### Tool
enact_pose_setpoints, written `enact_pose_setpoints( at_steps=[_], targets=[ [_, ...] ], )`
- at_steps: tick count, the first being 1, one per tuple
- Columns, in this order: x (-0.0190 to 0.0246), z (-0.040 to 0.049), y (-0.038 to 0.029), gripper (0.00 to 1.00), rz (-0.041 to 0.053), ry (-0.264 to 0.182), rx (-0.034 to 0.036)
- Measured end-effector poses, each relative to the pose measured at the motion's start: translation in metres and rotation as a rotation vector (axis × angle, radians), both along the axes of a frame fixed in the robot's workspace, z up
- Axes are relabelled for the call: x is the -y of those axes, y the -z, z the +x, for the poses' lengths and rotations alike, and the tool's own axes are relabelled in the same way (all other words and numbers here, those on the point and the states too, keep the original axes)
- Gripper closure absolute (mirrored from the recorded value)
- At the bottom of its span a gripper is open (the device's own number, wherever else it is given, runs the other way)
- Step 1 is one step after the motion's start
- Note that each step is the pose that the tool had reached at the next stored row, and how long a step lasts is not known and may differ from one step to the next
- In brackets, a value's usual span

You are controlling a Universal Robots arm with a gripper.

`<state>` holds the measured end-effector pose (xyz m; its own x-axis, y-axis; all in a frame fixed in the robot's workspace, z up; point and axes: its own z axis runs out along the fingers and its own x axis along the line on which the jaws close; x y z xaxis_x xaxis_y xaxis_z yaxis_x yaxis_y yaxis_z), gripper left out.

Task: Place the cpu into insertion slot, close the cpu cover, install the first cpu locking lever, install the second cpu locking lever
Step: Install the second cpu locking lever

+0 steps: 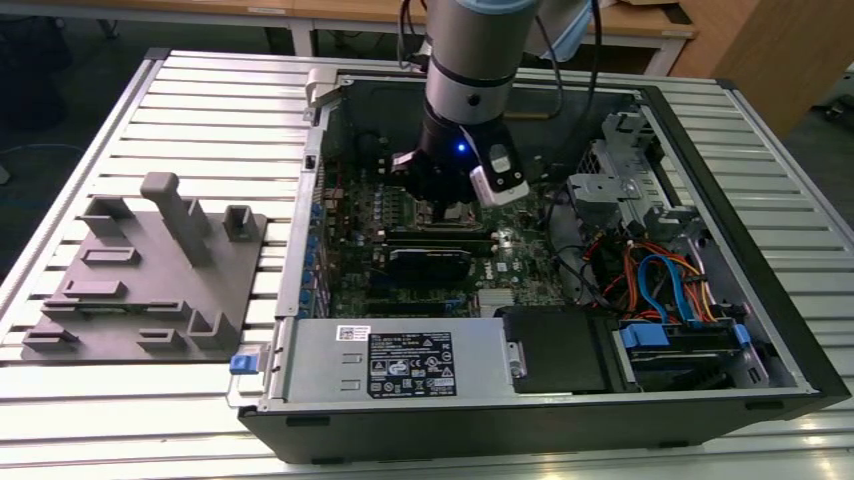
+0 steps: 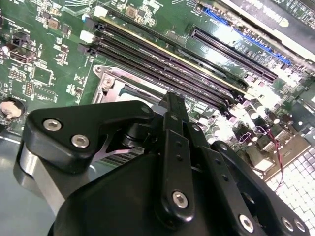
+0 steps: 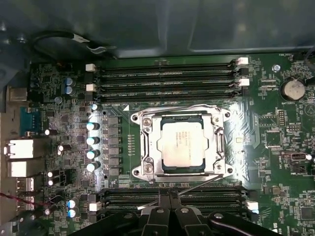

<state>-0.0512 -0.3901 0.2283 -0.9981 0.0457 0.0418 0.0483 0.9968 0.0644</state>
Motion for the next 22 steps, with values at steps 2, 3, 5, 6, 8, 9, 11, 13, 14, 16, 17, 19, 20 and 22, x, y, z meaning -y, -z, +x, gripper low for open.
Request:
enact_pose_setpoints(
  at_steps=[2, 3, 5, 6, 8, 9, 11, 13, 14, 16, 17, 19, 20, 22],
  targets=[
    [0.0006, -0.0006, 0.0014, 0.9, 0.0028, -0.008, 0.0],
    [0.001, -0.0009, 0.0018, 0.9, 0.0034, -0.012, 0.0001],
    [0.0021, -0.0015, 0.0027, 0.9, 0.0041, -0.014, -0.0001],
    [0.0027, -0.0018, 0.003, 0.9, 0.0044, -0.014, 0.0],
    [0.0041, -0.0026, 0.0034, 0.9, 0.0046, -0.014, 0.0],
    [0.0047, -0.0031, 0.0036, 0.9, 0.0048, -0.014, 0.0],
    [0.0052, -0.0035, 0.0038, 0.9, 0.005, -0.014, 0.0001],
    [0.0054, -0.0036, 0.0043, 0.9, 0.0048, -0.014, 0.0],
    [0.0054, -0.0036, 0.0043, 0.9, 0.0049, -0.014, 0.0],
    [0.0054, -0.0036, 0.0043, 0.9, 0.0048, -0.014, 0.0],
    [0.0054, -0.0036, 0.0043, 0.9, 0.0049, -0.014, 0.0],
    [0.0054, -0.0036, 0.0043, 0.9, 0.0049, -0.014, 0.0],
    [0.0054, -0.0036, 0.0043, 0.9, 0.0049, -0.014, 0.0],
    [0.0054, -0.0037, 0.0043, 0.9, 0.0049, -0.014, 0.0]
  ],
)
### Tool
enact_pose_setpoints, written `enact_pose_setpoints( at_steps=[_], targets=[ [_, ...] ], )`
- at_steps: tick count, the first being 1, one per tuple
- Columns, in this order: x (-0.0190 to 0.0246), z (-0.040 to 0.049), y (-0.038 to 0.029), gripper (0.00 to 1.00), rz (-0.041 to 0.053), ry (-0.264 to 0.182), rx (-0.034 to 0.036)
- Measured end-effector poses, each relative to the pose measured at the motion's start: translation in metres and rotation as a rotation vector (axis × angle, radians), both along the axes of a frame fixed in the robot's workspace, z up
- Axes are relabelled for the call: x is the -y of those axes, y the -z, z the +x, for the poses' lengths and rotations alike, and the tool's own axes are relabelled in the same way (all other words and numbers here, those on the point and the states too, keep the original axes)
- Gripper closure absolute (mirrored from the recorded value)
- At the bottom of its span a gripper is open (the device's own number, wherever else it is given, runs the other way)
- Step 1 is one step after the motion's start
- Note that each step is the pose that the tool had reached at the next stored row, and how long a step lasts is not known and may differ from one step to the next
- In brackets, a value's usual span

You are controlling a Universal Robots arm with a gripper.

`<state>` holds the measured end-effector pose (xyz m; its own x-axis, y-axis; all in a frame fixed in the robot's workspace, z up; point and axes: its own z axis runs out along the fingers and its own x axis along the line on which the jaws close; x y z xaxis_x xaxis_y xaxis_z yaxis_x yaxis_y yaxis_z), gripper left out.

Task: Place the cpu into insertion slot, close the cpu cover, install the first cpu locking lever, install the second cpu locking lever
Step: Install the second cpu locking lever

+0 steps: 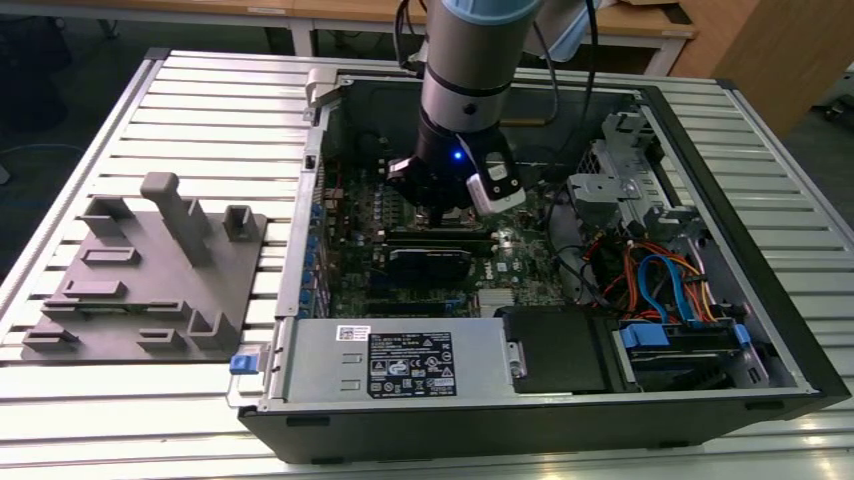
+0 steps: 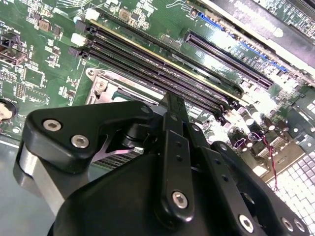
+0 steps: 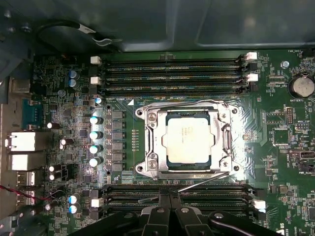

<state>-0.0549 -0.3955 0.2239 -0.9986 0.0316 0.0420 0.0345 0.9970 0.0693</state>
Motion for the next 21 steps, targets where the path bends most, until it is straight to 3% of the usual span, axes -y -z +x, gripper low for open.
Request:
enact_pose_setpoints(
  at_steps=[2, 8, 14, 18, 21],
  targets=[
    [0.0003, -0.0001, 0.0, 0.9, 0.0017, 0.0, -0.0011],
    [0.0067, -0.0001, 0.0012, 0.9, 0.0515, 0.0, -0.0101],
    [0.0158, -0.0013, 0.0046, 0.9, 0.0702, 0.0, -0.0118],
    [0.0164, -0.0063, 0.006, 0.9, 0.0936, 0.0, -0.0119],
    [0.0164, -0.0091, 0.0077, 0.9, 0.1051, 0.0, -0.0119]
  ],
)
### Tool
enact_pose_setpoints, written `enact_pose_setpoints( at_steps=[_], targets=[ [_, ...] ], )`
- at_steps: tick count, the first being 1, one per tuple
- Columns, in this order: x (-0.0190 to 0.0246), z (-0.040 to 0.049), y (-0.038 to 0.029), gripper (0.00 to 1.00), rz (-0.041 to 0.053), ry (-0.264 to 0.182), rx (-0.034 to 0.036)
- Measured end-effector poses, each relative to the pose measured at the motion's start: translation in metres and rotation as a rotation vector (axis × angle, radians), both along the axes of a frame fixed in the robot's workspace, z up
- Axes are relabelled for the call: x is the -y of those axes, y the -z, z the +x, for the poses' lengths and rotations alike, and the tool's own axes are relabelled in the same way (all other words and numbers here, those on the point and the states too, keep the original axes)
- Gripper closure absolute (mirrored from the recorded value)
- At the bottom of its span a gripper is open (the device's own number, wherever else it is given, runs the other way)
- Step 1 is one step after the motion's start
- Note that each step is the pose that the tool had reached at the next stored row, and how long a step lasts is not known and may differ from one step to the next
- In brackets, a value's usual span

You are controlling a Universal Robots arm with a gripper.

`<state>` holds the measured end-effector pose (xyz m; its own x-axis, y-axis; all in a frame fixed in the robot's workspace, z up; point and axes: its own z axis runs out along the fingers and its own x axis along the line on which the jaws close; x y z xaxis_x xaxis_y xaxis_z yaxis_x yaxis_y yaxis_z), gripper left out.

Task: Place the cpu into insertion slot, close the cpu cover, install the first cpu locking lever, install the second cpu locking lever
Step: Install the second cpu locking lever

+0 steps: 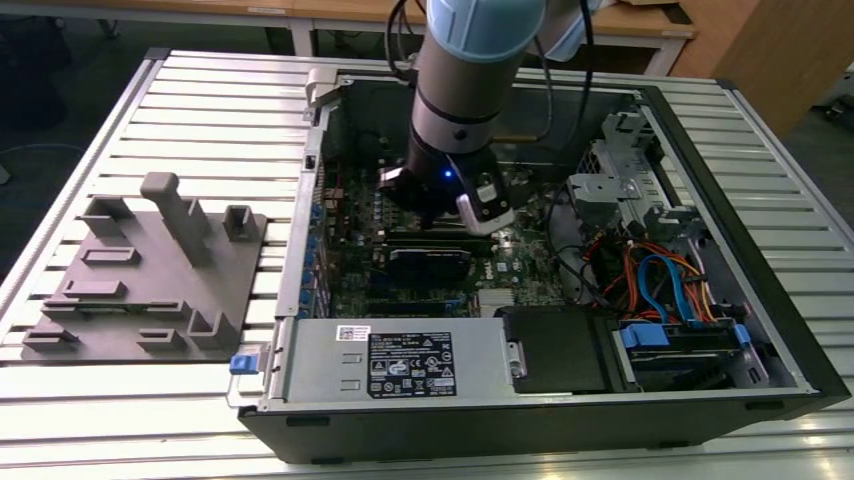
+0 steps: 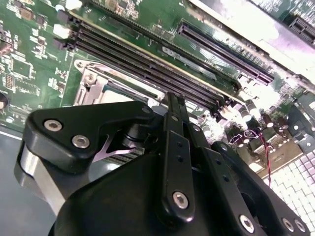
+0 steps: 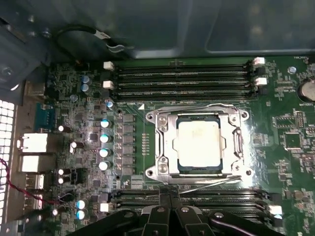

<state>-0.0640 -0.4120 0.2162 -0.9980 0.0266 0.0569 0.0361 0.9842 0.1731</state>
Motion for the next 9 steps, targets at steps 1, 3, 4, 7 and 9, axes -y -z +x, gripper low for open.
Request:
enact_pose_setpoints(
  at_steps=[1, 3, 4, 7, 9],
  targets=[
    [0.0, -0.0008, 0.0009, 0.9, 0.0026, 0.0, 0.0],
    [0.0006, -0.003, 0.0022, 0.9, 0.0101, 0.0, 0.0],
    [0.0012, -0.0039, 0.0026, 0.9, 0.0167, 0.0, -0.0001],
    [0.0036, -0.0049, 0.0037, 0.9, 0.037, 0.001, 0.0],
    [0.0055, -0.005, 0.0048, 0.9, 0.0497, 0.001, 0.0]
  ],
)
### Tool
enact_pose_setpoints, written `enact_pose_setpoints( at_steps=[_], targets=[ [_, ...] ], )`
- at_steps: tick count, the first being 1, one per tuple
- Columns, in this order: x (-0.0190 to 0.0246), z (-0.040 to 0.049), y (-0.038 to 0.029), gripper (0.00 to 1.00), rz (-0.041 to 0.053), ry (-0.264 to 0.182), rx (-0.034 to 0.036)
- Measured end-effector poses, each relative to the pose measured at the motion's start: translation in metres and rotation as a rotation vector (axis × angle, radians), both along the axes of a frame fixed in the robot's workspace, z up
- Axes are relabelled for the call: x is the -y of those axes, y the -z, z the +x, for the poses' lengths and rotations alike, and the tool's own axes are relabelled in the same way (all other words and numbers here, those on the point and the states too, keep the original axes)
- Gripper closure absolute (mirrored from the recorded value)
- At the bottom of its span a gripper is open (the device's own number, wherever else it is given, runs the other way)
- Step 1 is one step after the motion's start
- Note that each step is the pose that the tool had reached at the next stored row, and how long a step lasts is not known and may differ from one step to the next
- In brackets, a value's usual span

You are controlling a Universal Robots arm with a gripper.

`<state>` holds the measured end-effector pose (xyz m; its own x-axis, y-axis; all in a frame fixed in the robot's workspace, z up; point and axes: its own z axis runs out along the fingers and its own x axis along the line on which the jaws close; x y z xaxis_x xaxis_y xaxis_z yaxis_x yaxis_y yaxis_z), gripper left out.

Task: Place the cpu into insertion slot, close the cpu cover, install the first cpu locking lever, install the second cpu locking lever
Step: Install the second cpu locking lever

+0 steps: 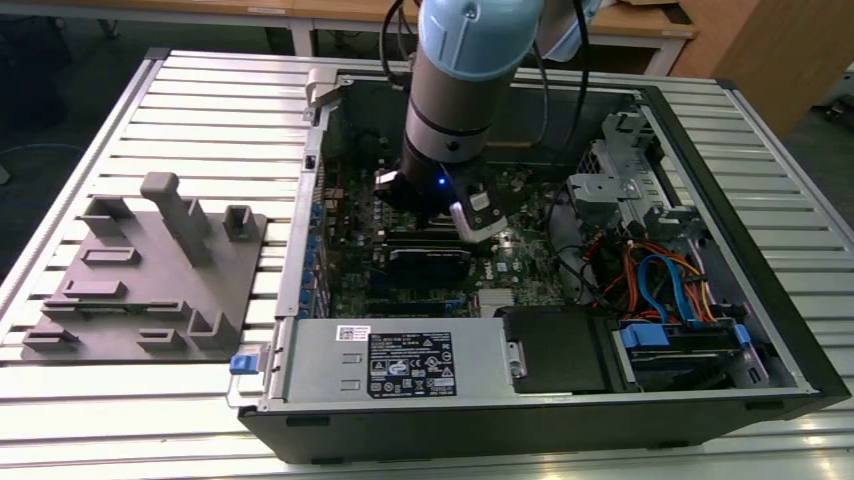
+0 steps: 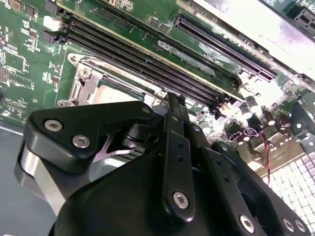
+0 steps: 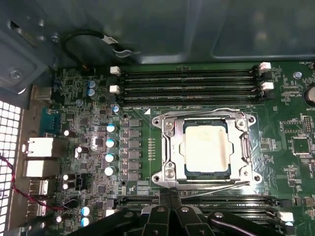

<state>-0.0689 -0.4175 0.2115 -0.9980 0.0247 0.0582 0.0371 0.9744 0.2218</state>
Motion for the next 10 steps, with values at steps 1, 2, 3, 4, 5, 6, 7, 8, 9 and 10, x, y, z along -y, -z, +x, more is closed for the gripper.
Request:
enact_pose_setpoints(
  at_steps=[1, 2, 3, 4, 5, 6, 7, 8, 9, 10],
  targets=[
    [0.0012, 0.0, 0.0006, 0.9, 0.0079, 0.0, 0.0],
    [0.0025, 0.0, 0.0011, 0.9, 0.0174, 0.0, 0.0001],
    [0.004, 0.0, 0.0014, 0.9, 0.0281, 0.0, 0.0001],
    [0.0057, 0.0, 0.0015, 0.9, 0.0363, 0.0, 0.0],
    [0.0073, 0.0, 0.0018, 0.9, 0.0423, 0.0, 0.0001],
    [0.0089, 0.0, 0.0021, 0.9, 0.0458, 0.0, 0.0001],
    [0.0104, 0.0, 0.0025, 0.9, 0.0478, 0.0, 0.0001],
    [0.0115, -0.0001, 0.0031, 0.9, 0.0489, 0.0, 0.0001],
    [0.0122, -0.0004, 0.0038, 0.9, 0.0502, 0.0, 0.0001],
    [0.0124, -0.0007, 0.0049, 0.9, 0.052, 0.0, 0.0002]
  ],
)
